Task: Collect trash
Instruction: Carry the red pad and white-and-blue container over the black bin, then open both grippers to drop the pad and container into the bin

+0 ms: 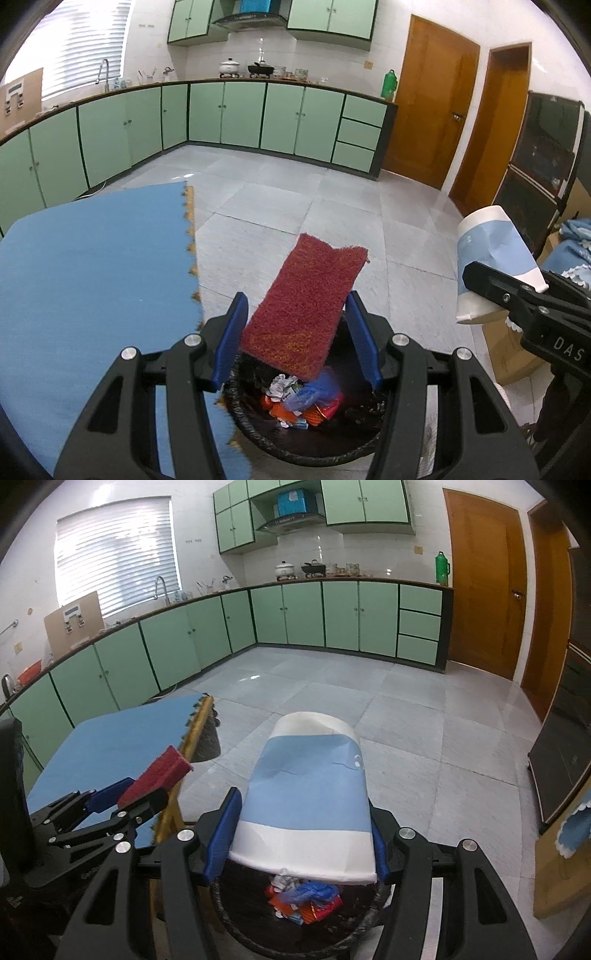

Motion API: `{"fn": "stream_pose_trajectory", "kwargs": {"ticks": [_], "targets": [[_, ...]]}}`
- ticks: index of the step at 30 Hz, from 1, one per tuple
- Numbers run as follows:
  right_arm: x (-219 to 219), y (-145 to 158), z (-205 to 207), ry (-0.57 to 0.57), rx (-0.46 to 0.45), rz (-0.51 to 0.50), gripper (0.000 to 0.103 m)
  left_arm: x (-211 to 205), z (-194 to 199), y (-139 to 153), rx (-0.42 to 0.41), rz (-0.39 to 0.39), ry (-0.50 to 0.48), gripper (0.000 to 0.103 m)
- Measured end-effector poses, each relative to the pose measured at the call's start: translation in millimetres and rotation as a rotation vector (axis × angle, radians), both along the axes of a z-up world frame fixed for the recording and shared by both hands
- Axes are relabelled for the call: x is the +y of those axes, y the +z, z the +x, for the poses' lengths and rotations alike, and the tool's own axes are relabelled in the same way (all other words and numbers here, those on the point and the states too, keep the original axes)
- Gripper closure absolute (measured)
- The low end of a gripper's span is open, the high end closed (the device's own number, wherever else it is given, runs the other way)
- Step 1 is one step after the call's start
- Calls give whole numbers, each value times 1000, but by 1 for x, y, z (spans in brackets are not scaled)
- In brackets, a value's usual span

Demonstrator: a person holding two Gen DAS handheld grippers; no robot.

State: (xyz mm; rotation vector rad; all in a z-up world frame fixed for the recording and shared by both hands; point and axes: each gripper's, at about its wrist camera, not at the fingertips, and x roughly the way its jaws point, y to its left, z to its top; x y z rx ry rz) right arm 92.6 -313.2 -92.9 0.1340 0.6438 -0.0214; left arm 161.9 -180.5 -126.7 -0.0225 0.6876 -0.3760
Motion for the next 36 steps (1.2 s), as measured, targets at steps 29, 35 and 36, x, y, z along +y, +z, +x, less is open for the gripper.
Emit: {"fn": "stream_pose_trajectory", "kwargs": {"ticks": [29,35,36], "targets": [[-41,-80,44,22,102,17,19,-36,55,-59,133,24,-15,42],[-41,-69,40,-4,92,2,10,-26,53,-46,112,2,-3,36],[-41,-65,38,-10,86,0,7,-23,51,-42,103,-1,0,34]]}}
